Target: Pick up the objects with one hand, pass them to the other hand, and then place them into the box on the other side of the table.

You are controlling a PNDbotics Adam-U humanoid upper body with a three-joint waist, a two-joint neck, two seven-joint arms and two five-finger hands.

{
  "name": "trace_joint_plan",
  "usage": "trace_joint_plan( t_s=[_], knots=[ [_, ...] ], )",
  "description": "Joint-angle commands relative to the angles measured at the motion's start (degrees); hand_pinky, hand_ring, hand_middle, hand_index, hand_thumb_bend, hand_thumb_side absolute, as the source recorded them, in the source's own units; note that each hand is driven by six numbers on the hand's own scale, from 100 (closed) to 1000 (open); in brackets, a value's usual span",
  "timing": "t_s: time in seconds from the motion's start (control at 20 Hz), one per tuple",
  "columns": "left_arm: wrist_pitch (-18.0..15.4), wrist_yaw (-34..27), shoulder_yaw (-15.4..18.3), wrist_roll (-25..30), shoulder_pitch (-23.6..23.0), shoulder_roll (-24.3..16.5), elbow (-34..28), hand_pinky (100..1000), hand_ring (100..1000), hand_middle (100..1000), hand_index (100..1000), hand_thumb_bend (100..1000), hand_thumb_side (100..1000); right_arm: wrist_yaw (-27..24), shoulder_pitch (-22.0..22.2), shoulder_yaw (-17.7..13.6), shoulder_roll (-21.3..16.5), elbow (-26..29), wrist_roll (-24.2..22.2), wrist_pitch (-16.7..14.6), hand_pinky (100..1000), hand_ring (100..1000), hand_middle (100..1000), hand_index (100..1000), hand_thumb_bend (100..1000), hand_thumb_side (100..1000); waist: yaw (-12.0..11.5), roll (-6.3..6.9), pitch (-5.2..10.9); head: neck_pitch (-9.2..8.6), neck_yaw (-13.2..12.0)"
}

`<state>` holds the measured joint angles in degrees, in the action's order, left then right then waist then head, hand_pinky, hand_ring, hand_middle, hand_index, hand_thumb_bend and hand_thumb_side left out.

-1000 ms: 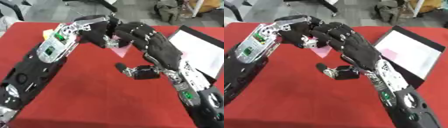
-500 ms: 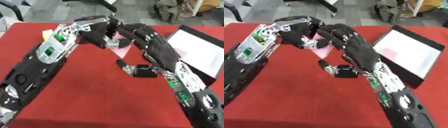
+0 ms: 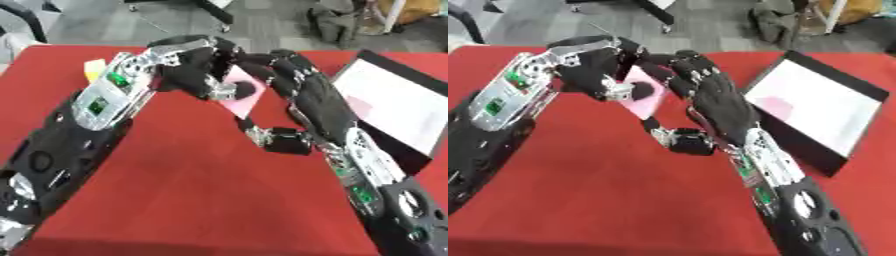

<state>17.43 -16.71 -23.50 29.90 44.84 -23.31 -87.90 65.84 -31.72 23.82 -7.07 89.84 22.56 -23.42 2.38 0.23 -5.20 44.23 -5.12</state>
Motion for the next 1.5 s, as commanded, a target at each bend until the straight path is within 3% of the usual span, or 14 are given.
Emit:
trace_joint_plan(
  t_s=[0.05, 0.25, 0.4, 0.45, 0.6, 0.85, 0.95, 1.15, 1.5],
  knots=[
    [0.2, -0.7, 0.6, 0.1, 1.0, -0.9, -1.9, 654, 476, 450, 633, 203, 218, -1.2, -0.8, -0.7, -0.3, -0.1, 3.3, 1.4, 749, 603, 458, 605, 100, 186, 0.0, 0.07, 0.59, -0.12, 0.2],
    [0.6, -0.8, 0.4, 0.1, 1.1, -0.7, -2.2, 659, 489, 466, 649, 234, 256, -2.0, -0.9, -0.5, -0.3, -0.4, 5.9, 1.3, 743, 566, 387, 468, 100, 138, 0.0, 0.10, 0.59, -0.12, 0.3],
    [0.8, -0.9, 0.3, 0.1, 1.1, -0.6, -2.2, 660, 491, 468, 651, 244, 265, -2.1, -1.0, -0.4, -0.3, -0.6, 6.6, 0.8, 744, 567, 389, 447, 100, 133, 0.1, 0.10, 0.59, -0.12, 0.3],
    [0.9, -0.9, 0.3, 0.1, 1.1, -0.5, -2.2, 664, 505, 486, 671, 282, 311, -2.1, -1.0, -0.3, -0.3, -0.6, 6.6, 0.5, 747, 579, 424, 357, 100, 100, 0.1, 0.10, 0.59, -0.12, 0.4],
    [1.0, -0.8, 0.4, -0.2, 1.0, -0.3, -2.0, 668, 515, 497, 687, 356, 388, -2.1, -1.2, -0.2, -0.4, -0.8, 6.0, -0.8, 749, 586, 435, 341, 100, 100, 0.1, 0.10, 0.61, -0.12, 0.5],
    [0.7, -0.9, 0.5, 0.0, 1.0, 0.1, -1.7, 681, 537, 518, 730, 586, 575, -1.5, -1.8, 0.2, -0.9, -0.6, 4.9, -2.8, 747, 596, 450, 345, 100, 100, 0.1, 0.07, 0.66, -0.12, 0.5],
    [0.4, -1.0, 0.6, 0.1, 0.9, 0.3, -1.5, 690, 547, 528, 744, 635, 628, -0.9, -2.2, 0.5, -1.3, -0.5, 4.6, -3.5, 745, 600, 454, 343, 100, 100, 0.1, 0.06, 0.69, -0.12, 0.6],
    [-0.3, -1.2, 0.8, 0.2, 0.8, 0.7, -1.0, 710, 565, 545, 758, 656, 684, -0.2, -2.9, 1.5, -2.0, -0.4, 3.9, -5.3, 747, 607, 466, 339, 100, 100, 0.0, 0.01, 0.72, -0.12, 0.7],
    [-2.4, 2.2, 3.3, -3.4, 0.6, 1.1, -0.5, 716, 574, 555, 763, 614, 679, -1.2, -4.3, 4.4, -4.7, 1.4, 1.8, -10.0, 754, 624, 491, 338, 100, 100, -0.3, -0.17, 0.84, -0.12, 1.1]
  ],
)
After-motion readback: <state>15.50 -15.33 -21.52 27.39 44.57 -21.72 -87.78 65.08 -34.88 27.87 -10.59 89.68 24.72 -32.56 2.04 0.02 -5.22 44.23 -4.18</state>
